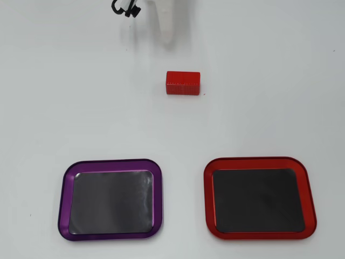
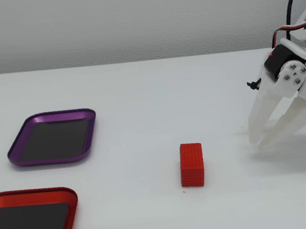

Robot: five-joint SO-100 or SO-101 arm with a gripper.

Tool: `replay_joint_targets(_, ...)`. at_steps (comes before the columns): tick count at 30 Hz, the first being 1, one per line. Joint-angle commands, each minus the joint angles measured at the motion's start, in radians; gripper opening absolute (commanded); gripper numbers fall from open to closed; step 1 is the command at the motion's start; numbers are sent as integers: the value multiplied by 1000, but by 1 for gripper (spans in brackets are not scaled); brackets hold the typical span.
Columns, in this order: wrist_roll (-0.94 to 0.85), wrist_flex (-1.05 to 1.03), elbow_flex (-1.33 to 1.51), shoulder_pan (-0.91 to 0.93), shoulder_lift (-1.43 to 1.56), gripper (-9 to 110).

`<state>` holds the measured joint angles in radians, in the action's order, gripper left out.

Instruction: Grasp a red block and put it in the left red dish.

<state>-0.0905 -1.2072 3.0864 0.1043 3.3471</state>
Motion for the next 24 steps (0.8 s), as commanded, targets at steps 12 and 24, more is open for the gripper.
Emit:
replay_joint_targets(12, -8, 12, 5, 11, 69, 0)
replay_joint_targets(24, -8, 101, -169, 14, 51, 0)
